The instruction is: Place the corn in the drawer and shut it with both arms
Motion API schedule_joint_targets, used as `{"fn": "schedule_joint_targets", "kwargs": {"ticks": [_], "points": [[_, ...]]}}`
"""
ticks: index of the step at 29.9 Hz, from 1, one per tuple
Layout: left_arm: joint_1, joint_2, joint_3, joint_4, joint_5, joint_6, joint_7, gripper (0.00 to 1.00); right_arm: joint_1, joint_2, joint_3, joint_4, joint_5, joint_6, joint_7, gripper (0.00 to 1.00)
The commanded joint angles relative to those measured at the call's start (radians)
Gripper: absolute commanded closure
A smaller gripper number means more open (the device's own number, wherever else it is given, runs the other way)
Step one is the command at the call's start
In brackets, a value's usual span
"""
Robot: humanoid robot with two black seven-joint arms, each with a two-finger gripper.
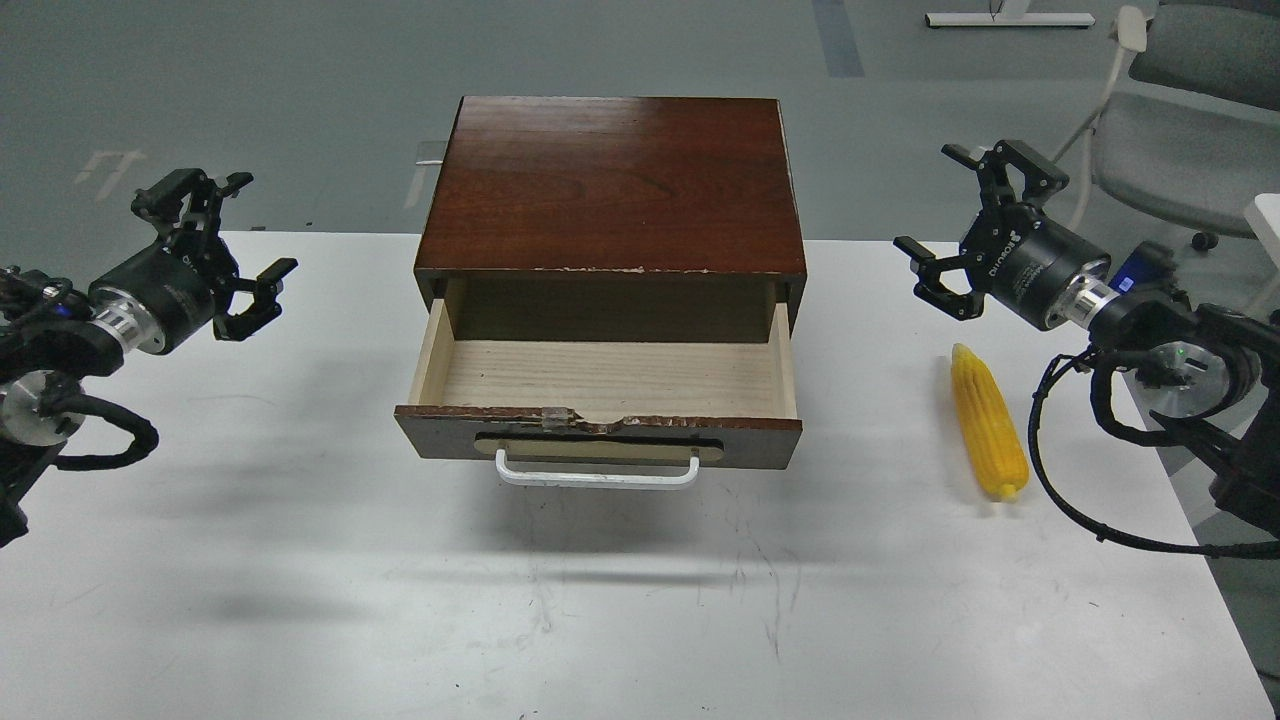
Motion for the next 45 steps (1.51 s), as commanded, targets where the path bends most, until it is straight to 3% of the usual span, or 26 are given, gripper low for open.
{"fn": "schedule_joint_targets", "kwargs": {"ticks": [1,2,4,35,40,45], "points": [[0.012,0.017,0.0,-0.001,-0.001,0.0,0.0,0.02,0.002,-0.004,0.012,0.062,0.009,-0.075,-0.056,0.0],[0.015,0.024,0.0,-0.004,-0.001,0.0,0.0,0.02,0.002,-0.006,0.015,0.081,0.01,-0.101,-0.088,0.0],[0.017,0.037,-0.002,-0.012,-0.001,0.0,0.0,0.02,0.001,-0.006,0.017,0.085,0.01,-0.11,-0.101,0.0],[-0.021,0.037,0.007,-0.058,0.014,0.0,0.006,0.02,-0.013,-0.086,-0.002,0.077,-0.007,-0.106,-0.1,0.0],[-0.024,0.008,0.0,-0.059,0.014,0.01,0.009,0.02,-0.009,-0.084,-0.005,0.072,-0.008,-0.147,-0.106,0.04],[-0.024,0.014,0.003,-0.062,0.014,0.006,0.009,0.02,-0.005,-0.084,-0.006,0.074,-0.008,-0.282,-0.118,0.05]]}}
